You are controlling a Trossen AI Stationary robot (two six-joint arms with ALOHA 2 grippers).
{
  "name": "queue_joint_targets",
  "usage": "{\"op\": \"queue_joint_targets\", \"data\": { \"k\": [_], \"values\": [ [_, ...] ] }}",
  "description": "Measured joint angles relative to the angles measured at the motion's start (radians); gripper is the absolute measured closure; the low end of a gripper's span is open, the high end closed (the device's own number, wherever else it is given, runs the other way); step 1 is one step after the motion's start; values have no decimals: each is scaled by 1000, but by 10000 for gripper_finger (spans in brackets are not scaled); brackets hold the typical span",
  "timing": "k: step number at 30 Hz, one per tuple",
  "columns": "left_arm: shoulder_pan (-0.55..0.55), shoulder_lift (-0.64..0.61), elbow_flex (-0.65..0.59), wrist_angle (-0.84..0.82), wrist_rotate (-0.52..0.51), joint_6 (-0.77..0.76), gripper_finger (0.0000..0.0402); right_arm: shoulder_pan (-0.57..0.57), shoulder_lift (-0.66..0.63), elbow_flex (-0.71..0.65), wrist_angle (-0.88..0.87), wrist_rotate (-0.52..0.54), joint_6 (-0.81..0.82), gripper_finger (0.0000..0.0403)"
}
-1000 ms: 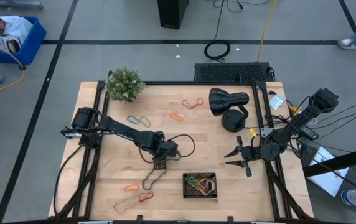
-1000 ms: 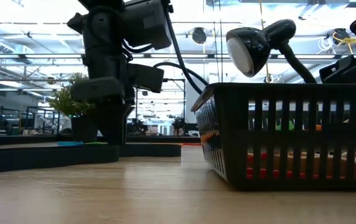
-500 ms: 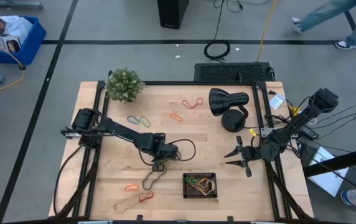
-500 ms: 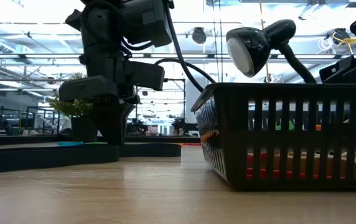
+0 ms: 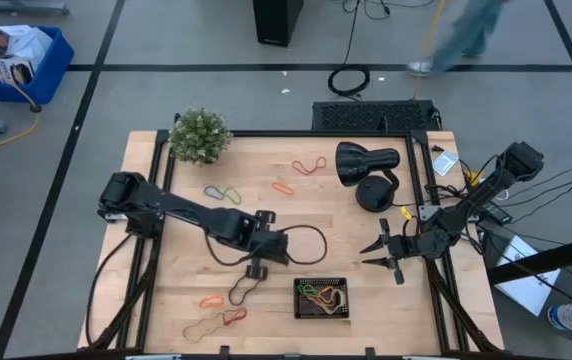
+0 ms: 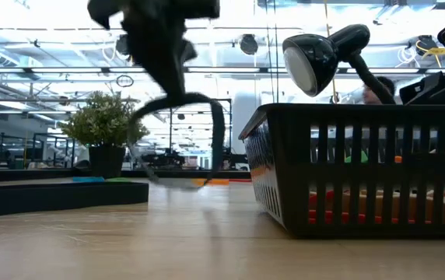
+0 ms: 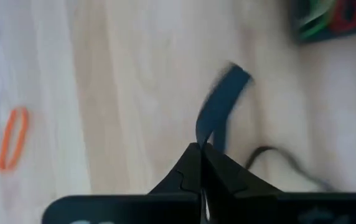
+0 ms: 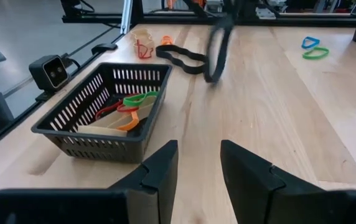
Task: Pick and place rubber bands into bin
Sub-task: Put the top black rubber band into the black bin
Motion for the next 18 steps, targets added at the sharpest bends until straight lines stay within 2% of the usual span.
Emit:
{"op": "queue_joint_targets", "data": {
  "k": [8, 14, 18],
  "values": [
    [-58, -4, 115, 79, 14, 154, 397, 0, 0, 0, 5, 0, 0, 286],
    [-96, -4, 123, 264, 15, 260, 392, 0, 0, 0, 7, 0, 0, 286],
    [-107, 4, 123, 379, 14, 269, 395, 0, 0, 0, 7, 0, 0, 286]
  ]
}}
